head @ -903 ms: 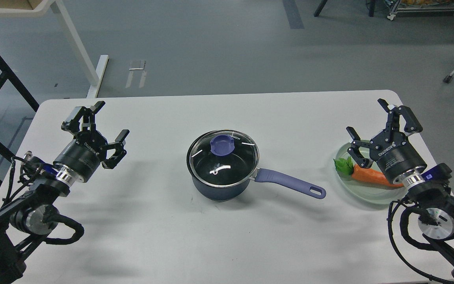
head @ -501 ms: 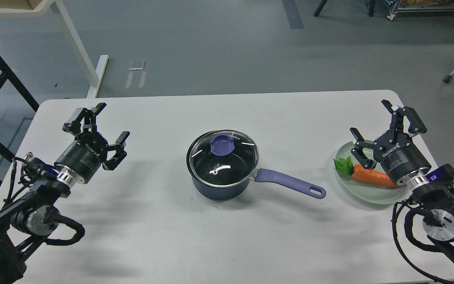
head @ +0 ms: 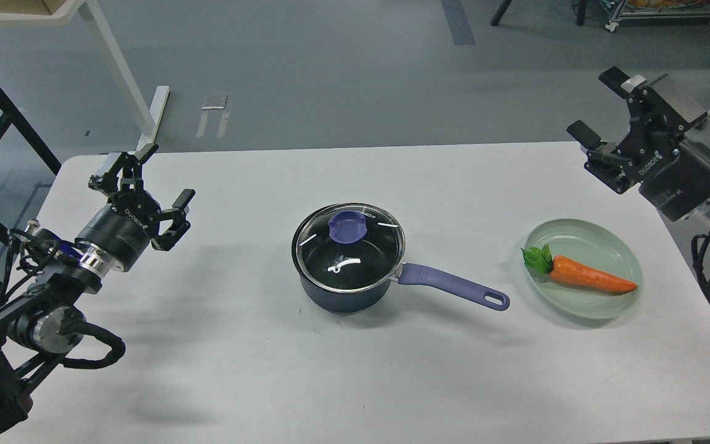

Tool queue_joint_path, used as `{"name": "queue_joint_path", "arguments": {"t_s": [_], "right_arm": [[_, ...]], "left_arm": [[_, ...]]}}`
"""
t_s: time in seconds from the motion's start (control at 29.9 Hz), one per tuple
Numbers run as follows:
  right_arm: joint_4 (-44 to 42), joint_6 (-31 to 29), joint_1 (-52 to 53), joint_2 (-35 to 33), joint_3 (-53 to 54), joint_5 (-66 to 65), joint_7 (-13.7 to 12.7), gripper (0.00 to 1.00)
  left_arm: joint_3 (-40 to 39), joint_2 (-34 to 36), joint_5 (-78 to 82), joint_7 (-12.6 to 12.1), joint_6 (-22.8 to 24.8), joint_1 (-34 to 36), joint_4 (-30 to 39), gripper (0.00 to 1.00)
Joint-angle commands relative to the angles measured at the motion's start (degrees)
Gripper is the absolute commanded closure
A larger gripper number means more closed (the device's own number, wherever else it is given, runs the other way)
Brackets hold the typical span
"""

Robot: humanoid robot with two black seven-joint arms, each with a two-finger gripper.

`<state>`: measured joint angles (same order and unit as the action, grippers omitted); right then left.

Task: Open pot lid
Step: 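Move the right gripper from the plate toward the blue pot handle, then lower the right gripper and grasp the blue pot handle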

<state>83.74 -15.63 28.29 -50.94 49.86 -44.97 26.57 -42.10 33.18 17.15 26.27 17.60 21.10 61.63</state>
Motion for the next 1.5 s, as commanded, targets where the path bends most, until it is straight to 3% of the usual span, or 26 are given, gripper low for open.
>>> {"name": "queue_joint_path", "arguments": {"t_s": [0.0,0.23,0.43,0.57,0.94,1.14,1.3,1.47], "right_arm": [[3.1,-0.1,8.1,-2.1,-5.9,-14.8,1.4,0.0],[4.1,-0.1,27.6,0.1,-28.9,-43.7,1.4,0.0],[3.9,-0.9,31.1,3.0,-37.6,-59.6,1.4,0.0],[3.7,-4.3,30.8,4.1,-40.3,-62.3,1.4,0.0],[-1.4,-4.4,28.1,9.1,-43.5,-65.2,1.4,0.02],[-3.0,-4.4,28.1,10.8,-44.7,-66.4,1.4,0.1],[-3.9,-4.3,28.1,11.3,-44.9,-69.3,1.4,0.38],[-3.9,-4.4,28.0,11.3,-44.9,-69.4,1.4,0.43]], "left_arm": [[0.0,-0.1,0.1,-0.1,0.0,0.2,0.4,0.01],[0.0,0.3,0.2,-0.1,0.0,0.9,0.5,0.01],[0.0,0.4,0.2,0.0,-0.1,0.8,1.0,0.01],[0.0,0.4,0.2,0.0,-0.1,0.8,1.4,0.01],[0.0,0.5,0.2,0.0,-0.1,0.8,1.9,0.01],[0.0,0.7,0.2,-0.1,-0.2,0.8,2.4,0.01],[0.0,0.7,0.2,-0.1,-0.2,0.8,2.4,0.01],[0.0,0.7,0.2,-0.1,-0.3,0.9,2.5,0.01]]}}
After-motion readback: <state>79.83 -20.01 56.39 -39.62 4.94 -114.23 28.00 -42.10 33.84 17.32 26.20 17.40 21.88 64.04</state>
